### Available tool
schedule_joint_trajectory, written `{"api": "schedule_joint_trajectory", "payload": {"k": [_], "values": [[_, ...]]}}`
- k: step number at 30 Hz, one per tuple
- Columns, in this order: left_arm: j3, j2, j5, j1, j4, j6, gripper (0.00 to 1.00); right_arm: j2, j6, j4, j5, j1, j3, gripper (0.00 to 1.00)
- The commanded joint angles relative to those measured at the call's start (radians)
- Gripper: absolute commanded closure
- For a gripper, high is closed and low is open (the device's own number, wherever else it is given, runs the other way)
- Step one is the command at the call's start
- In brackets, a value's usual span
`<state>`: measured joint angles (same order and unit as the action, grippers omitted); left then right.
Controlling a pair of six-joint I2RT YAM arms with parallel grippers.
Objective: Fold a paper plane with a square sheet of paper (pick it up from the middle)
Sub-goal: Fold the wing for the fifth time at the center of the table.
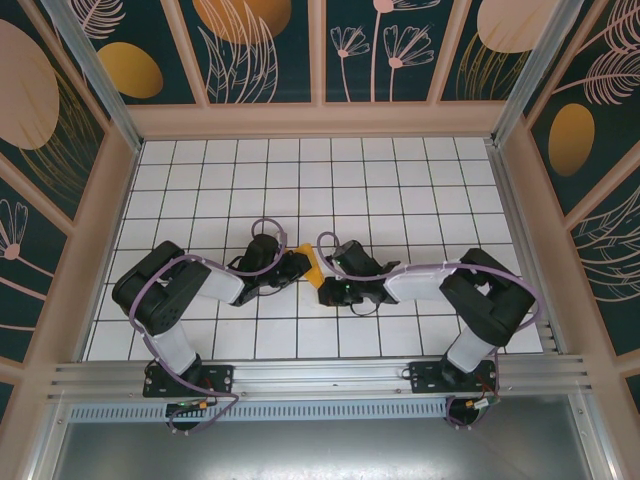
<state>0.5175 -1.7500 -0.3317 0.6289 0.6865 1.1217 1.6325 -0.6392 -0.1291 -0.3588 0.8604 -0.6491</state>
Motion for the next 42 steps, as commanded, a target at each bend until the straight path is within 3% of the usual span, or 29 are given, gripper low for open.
{"api": "schedule_joint_trajectory", "payload": {"k": [1,8,14,17,21,29,37,42], "values": [[-0.003,-0.031,0.054,0.003,-0.091,-0.034,0.78,-0.013,-0.042,-0.056,-0.033,-0.023,0.062,0.89],[0.003,-0.033,0.053,0.004,-0.093,-0.036,0.78,-0.071,-0.053,-0.09,-0.081,-0.034,0.075,0.86],[0.003,-0.027,0.051,0.002,-0.096,-0.036,0.78,-0.189,-0.008,0.031,0.079,-0.032,0.05,0.7],[0.004,-0.027,0.051,0.002,-0.096,-0.037,0.78,-0.162,0.017,0.112,0.153,-0.034,0.014,0.67],[0.008,-0.028,0.048,0.003,-0.097,-0.039,0.78,-0.115,0.039,0.126,0.16,-0.03,-0.019,0.6],[0.011,-0.029,0.046,0.003,-0.099,-0.038,0.78,-0.028,0.077,0.121,0.097,-0.008,-0.067,0.64],[0.005,-0.024,0.049,0.003,-0.1,-0.038,0.78,0.014,0.079,0.133,0.116,0.002,-0.069,0.7],[0.007,-0.025,0.048,0.003,-0.101,-0.039,0.78,0.02,0.065,0.114,0.115,0.002,-0.038,0.78]]}}
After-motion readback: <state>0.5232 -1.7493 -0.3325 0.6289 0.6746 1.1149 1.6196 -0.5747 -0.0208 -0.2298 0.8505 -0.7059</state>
